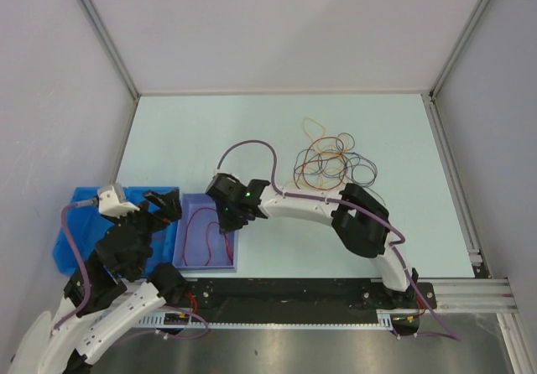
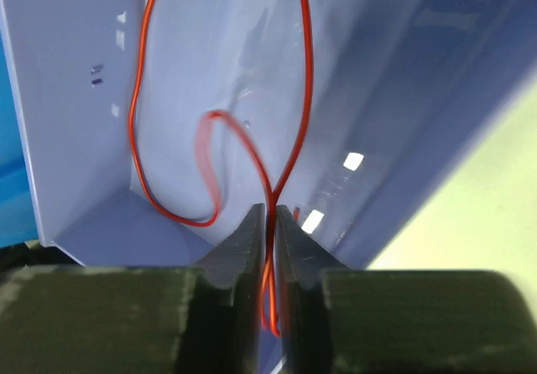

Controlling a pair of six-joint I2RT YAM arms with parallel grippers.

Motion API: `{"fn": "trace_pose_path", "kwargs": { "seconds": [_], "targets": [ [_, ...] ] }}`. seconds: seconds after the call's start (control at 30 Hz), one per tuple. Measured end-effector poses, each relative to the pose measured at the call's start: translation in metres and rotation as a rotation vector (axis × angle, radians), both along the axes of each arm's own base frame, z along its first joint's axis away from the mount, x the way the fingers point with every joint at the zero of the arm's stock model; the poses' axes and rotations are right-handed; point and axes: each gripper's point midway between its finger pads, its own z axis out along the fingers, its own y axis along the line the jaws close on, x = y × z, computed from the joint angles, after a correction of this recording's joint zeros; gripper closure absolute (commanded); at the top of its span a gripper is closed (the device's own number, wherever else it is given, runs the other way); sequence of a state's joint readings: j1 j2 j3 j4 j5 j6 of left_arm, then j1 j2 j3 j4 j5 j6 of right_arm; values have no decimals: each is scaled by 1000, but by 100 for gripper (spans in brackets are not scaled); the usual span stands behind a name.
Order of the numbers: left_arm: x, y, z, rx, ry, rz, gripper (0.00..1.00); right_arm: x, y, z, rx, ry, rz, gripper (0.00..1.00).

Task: Untangle the cables

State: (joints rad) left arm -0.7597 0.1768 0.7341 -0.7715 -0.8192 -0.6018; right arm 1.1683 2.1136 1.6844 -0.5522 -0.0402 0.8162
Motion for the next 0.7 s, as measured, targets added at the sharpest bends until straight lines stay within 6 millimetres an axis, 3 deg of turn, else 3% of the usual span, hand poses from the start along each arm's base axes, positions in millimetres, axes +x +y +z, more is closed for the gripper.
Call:
{"fn": "trace_pose_path", "kwargs": {
  "seconds": [0.2, 0.4, 0.53, 0.63, 0.7],
  "targets": [
    [0, -3, 0, -2, 2, -14, 0, 14, 0, 23, -24, -74, 2, 52],
    [0, -5, 0, 3, 1, -29, 0, 37, -4, 61, -11, -169, -3, 49],
    [1, -14, 1, 18, 2, -79, 0, 65, -29, 99, 11, -235, -57, 49],
    [3, -26, 2, 31, 6, -136, 0, 94, -65, 143, 55, -324, -144, 46],
    [4, -33, 1, 41, 17, -168, 0, 102, -93, 162, 69, -361, -200, 46]
  ]
}}
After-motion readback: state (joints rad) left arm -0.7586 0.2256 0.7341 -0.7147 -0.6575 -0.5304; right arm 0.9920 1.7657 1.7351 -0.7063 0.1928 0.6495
